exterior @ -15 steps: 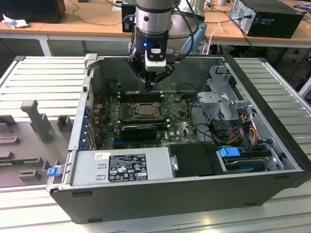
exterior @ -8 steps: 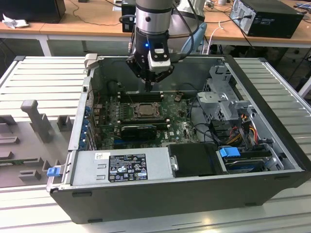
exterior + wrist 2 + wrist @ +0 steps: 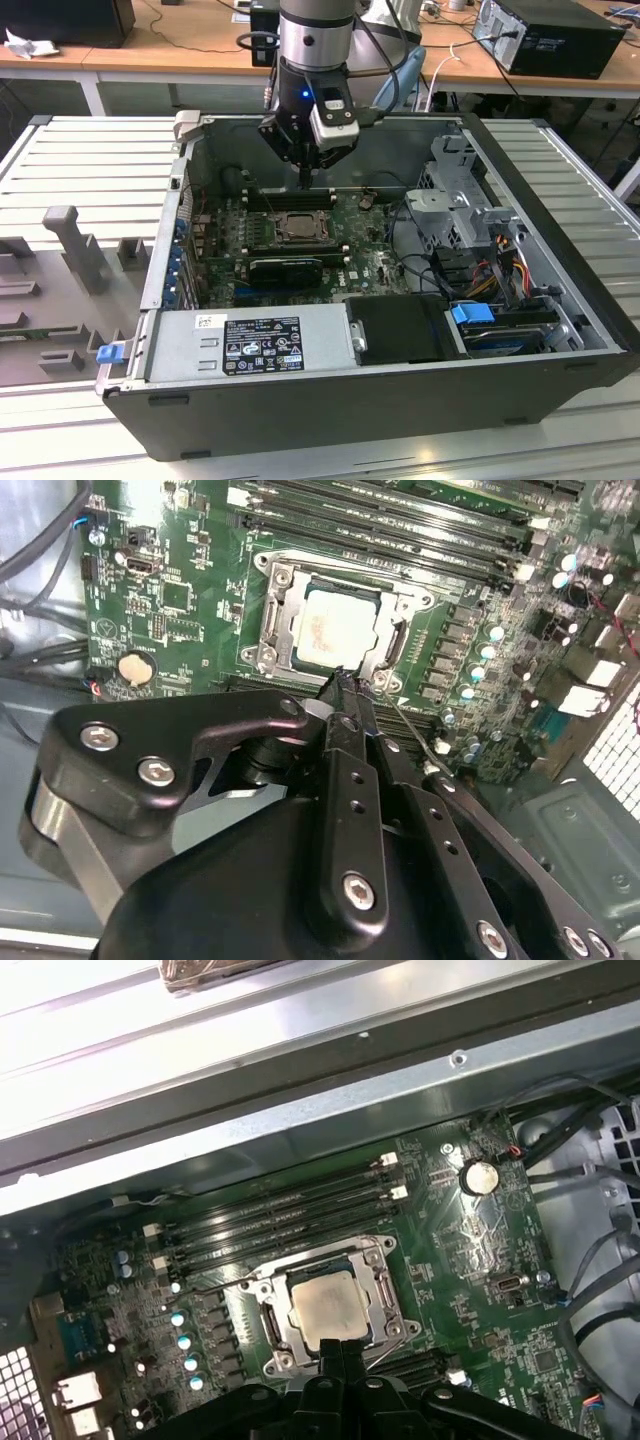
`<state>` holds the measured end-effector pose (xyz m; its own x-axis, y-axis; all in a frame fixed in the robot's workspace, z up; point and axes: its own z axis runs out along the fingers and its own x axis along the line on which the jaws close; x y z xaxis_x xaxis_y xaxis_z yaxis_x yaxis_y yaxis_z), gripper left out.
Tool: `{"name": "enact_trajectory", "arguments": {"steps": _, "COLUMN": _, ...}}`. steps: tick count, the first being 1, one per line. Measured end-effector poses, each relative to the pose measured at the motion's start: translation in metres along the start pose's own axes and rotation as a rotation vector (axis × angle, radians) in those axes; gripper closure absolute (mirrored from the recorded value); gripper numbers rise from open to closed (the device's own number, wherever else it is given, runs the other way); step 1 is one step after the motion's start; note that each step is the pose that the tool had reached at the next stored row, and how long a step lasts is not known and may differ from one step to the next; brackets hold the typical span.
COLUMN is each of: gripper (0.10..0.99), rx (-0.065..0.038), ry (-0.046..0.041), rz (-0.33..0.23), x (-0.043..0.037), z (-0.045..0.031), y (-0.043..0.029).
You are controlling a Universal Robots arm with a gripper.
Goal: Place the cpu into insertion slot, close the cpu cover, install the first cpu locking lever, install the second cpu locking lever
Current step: 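Install the first cpu locking lever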
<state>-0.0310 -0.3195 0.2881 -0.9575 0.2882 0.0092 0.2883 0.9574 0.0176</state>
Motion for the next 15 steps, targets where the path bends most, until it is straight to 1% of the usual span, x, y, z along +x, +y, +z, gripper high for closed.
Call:
{"name": "enact_trajectory", "arguments": {"steps": 2, "gripper": 0.980, "rx": -0.002, "ry": 0.0006, "rz": -0.005, "x": 0.0000, "z": 0.0001, "y": 0.0000}}
{"name": "enact_trajectory", "arguments": {"steps": 5, "gripper": 0.980, "rx": -0.011, "ry": 0.0038, "rz": -0.015, "x": 0.0000, "z": 0.0002, "y": 0.0000}}
{"name": "enact_trajectory", "arguments": {"steps": 6, "gripper": 0.980, "rx": -0.013, "ry": 0.0044, "rz": -0.025, "x": 0.0001, "z": 0.0003, "y": 0.0000}}
{"name": "enact_trajectory", "arguments": {"steps": 11, "gripper": 0.980, "rx": -0.012, "ry": 0.0069, "rz": -0.126, "x": 0.0000, "z": 0.0007, "y": 0.0000}}
{"name": "enact_trajectory", "arguments": {"steps": 15, "gripper": 0.980, "rx": -0.010, "ry": 0.0093, "rz": -0.225, "x": 0.0000, "z": 0.0013, "y": 0.0000}}
